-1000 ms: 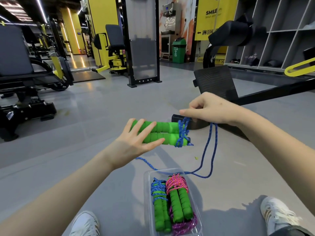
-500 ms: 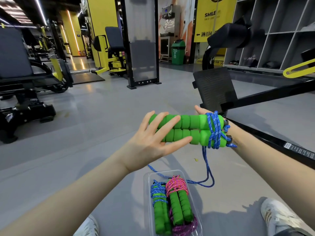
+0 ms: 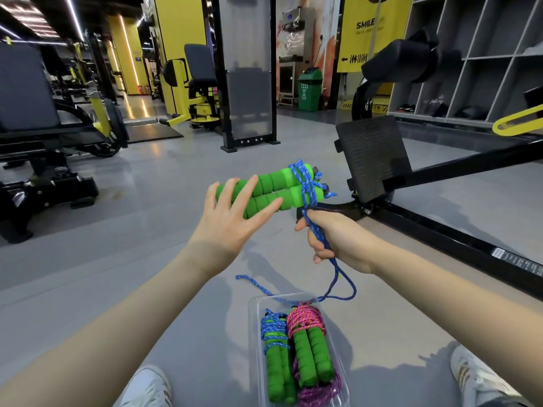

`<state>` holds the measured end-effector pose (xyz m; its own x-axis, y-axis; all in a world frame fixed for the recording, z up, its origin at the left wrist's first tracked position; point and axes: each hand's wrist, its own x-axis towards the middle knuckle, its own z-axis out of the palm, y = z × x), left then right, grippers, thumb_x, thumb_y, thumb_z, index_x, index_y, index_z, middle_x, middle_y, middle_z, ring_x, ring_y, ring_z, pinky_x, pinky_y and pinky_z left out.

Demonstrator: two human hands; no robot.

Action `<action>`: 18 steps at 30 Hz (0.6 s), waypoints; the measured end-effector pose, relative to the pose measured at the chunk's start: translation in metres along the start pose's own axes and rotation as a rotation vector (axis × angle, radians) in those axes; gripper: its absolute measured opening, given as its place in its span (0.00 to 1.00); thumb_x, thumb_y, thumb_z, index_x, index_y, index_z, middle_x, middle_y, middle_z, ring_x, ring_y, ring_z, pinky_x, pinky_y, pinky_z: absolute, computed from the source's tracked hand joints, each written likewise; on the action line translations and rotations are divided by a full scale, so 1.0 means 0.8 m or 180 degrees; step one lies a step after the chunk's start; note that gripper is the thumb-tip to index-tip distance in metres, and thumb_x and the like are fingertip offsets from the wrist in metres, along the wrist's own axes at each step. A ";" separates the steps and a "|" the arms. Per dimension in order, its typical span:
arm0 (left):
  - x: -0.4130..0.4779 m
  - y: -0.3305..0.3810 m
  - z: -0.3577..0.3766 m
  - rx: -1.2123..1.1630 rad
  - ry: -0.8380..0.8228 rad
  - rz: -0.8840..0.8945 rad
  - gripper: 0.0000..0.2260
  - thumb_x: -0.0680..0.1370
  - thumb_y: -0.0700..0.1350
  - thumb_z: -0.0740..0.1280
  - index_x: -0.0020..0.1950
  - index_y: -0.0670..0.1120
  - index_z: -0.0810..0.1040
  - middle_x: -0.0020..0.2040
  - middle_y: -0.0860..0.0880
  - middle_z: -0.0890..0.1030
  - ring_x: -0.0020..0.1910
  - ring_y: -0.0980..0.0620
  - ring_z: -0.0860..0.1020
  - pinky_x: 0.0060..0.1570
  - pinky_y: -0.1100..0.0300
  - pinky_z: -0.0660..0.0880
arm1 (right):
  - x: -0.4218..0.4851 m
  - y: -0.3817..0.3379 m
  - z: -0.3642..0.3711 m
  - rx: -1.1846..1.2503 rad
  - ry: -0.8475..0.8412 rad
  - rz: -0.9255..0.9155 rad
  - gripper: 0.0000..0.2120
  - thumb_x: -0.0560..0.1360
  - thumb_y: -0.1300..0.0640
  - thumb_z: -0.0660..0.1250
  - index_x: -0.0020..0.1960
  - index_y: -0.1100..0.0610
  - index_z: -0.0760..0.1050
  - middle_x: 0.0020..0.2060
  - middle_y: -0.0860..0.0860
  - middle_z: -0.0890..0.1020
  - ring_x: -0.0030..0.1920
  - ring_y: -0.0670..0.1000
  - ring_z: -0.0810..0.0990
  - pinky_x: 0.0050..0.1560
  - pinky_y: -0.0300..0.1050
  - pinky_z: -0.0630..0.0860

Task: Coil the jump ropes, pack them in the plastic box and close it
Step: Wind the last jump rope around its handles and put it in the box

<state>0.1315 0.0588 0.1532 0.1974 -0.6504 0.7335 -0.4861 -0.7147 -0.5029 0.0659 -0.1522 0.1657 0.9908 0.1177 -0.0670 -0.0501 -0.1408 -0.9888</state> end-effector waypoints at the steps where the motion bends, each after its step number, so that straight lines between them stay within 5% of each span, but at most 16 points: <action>1: -0.003 -0.001 0.002 0.0042 -0.0020 0.0008 0.35 0.65 0.30 0.60 0.71 0.49 0.66 0.64 0.32 0.72 0.53 0.32 0.73 0.53 0.39 0.68 | -0.003 -0.005 0.000 -0.0211 -0.0081 0.0011 0.15 0.82 0.54 0.50 0.47 0.60 0.71 0.23 0.52 0.66 0.19 0.48 0.60 0.29 0.43 0.73; 14: -0.014 -0.008 0.011 0.0261 -0.0327 0.0027 0.33 0.65 0.31 0.52 0.69 0.47 0.67 0.63 0.31 0.71 0.52 0.30 0.73 0.51 0.37 0.69 | -0.044 -0.084 -0.046 -0.1741 -0.0920 -0.0084 0.12 0.80 0.54 0.59 0.44 0.61 0.73 0.22 0.49 0.61 0.20 0.48 0.60 0.34 0.45 0.77; 18: -0.016 -0.004 0.018 0.0292 -0.0408 0.0180 0.35 0.61 0.31 0.57 0.69 0.47 0.66 0.63 0.31 0.70 0.53 0.31 0.71 0.52 0.36 0.69 | -0.051 -0.097 -0.053 -0.2036 -0.0547 -0.0411 0.16 0.78 0.50 0.62 0.42 0.62 0.77 0.21 0.49 0.62 0.22 0.48 0.61 0.30 0.42 0.69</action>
<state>0.1424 0.0655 0.1391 0.2819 -0.7135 0.6414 -0.4209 -0.6927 -0.5856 0.0351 -0.1880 0.2507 0.9471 0.3199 -0.0260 0.2042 -0.6631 -0.7201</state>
